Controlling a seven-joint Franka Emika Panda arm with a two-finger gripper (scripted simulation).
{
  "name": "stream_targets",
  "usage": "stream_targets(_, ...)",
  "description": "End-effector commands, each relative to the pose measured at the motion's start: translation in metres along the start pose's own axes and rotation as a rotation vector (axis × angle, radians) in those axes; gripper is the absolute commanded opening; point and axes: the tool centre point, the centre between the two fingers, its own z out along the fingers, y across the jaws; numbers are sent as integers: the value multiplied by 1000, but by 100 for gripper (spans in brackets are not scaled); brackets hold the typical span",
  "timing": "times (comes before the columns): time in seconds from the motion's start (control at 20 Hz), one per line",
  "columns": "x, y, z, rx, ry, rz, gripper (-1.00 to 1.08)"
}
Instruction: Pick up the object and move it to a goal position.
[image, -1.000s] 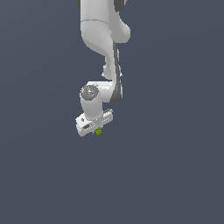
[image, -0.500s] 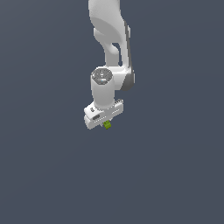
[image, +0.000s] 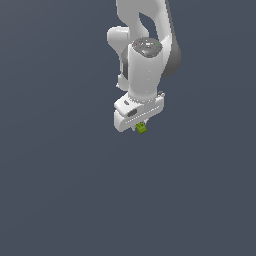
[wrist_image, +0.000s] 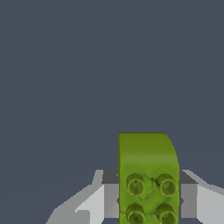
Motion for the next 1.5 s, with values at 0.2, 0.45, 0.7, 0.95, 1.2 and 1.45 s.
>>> stream_targets(0.2,26,-42,-69,0,-1,0,-100)
stream_targets(0.45,47,-74,-120,0,0,0,-100)
stream_targets(0.7,67,-102,-167,1,0,1,-100)
stream_targets(0.95,84,-124,-205,1,0,1,-100)
stream_targets(1.2,97,-140,-233,2,1,2,-100)
stream_targets(1.45,105,-150,-250,2,1,2,-100)
